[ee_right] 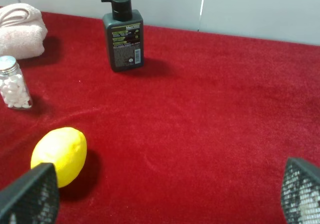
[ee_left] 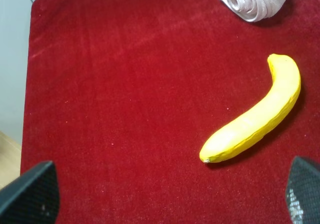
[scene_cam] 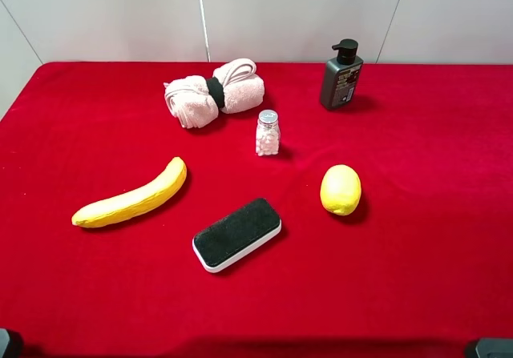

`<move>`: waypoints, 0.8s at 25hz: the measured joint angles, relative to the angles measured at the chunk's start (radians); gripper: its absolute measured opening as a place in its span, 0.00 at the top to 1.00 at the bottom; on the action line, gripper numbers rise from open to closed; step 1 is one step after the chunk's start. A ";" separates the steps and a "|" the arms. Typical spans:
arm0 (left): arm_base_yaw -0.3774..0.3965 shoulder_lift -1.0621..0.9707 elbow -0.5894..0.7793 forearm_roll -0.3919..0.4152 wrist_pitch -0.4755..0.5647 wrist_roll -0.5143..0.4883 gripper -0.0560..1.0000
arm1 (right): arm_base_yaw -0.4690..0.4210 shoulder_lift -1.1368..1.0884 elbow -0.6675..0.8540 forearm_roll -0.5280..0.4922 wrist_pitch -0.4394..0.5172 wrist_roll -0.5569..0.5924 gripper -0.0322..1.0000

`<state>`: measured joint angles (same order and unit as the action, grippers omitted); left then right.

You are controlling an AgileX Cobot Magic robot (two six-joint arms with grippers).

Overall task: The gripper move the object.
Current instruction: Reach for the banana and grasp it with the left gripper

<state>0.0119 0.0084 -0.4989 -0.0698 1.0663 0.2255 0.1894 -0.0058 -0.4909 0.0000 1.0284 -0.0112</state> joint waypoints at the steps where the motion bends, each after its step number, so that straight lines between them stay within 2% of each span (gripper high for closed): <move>1: 0.000 0.000 0.000 0.000 0.000 0.000 0.11 | 0.000 0.000 0.000 0.000 0.000 0.000 0.30; 20: 0.000 0.000 0.000 0.000 0.000 0.000 0.11 | 0.000 0.000 0.000 0.000 0.000 0.000 0.30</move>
<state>0.0119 0.0084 -0.4989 -0.0698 1.0663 0.2255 0.1894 -0.0058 -0.4909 0.0000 1.0284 -0.0112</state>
